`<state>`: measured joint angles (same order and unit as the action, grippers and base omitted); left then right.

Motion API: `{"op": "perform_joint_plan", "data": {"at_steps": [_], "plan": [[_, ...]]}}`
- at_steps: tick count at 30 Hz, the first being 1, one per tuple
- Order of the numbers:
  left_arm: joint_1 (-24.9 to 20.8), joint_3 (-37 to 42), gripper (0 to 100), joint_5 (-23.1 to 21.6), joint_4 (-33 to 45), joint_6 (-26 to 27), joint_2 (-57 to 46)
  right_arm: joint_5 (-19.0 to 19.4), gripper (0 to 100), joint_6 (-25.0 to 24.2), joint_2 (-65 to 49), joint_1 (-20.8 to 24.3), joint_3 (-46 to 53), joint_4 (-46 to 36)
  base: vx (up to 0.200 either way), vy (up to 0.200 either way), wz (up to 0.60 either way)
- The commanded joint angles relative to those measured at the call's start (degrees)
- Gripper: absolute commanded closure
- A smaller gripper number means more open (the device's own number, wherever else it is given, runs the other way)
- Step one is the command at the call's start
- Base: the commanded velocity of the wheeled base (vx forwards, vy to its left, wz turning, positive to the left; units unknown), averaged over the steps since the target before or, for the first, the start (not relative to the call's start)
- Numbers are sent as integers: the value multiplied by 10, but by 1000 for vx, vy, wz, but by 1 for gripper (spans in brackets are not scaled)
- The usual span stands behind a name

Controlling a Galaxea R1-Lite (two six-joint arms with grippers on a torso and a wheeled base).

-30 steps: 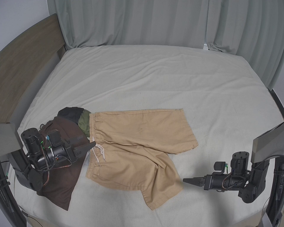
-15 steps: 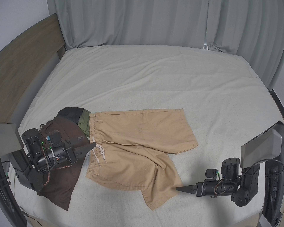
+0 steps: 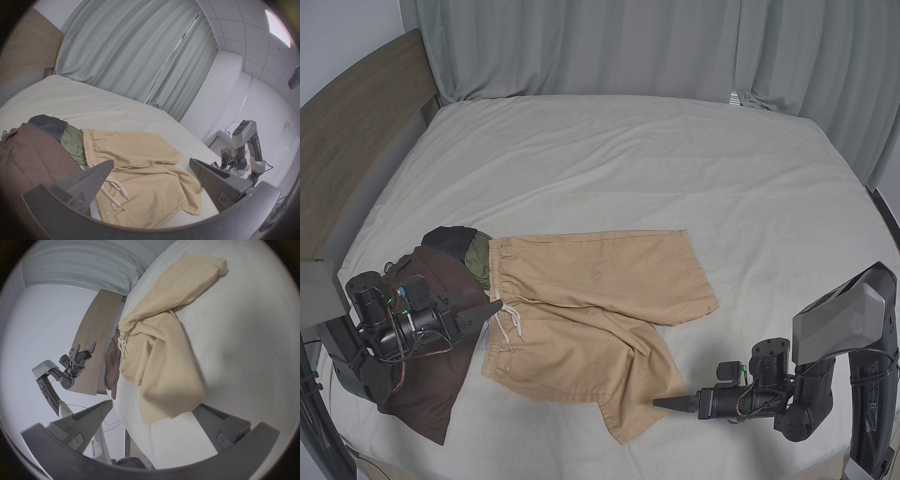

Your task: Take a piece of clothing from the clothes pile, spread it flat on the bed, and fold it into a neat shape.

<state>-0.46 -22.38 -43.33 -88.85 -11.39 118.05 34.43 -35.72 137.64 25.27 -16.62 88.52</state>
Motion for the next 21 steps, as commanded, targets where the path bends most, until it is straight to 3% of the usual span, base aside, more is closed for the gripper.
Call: {"op": "perform_joint_plan", "data": {"at_steps": [1, 11, 15, 21], "plan": [[0, -1, 0, 0, 0, 0, 2, 0, 0, -1, -4, 1, -14, 1, 0, 0, 0], [0, -1, 0, 0, 0, 0, 2, -34, 0, -11, -88, -37, -57, 0, 0, 0, 0], [-1, -1, 0, 0, -1, 0, 1, -50, 0, -40, -117, -35, -76, 0, 0, 0, 0], [-2, 0, 0, 0, -1, 0, 1, -63, 0, -42, -113, -31, -79, 0, 0, 0, 0]]}}
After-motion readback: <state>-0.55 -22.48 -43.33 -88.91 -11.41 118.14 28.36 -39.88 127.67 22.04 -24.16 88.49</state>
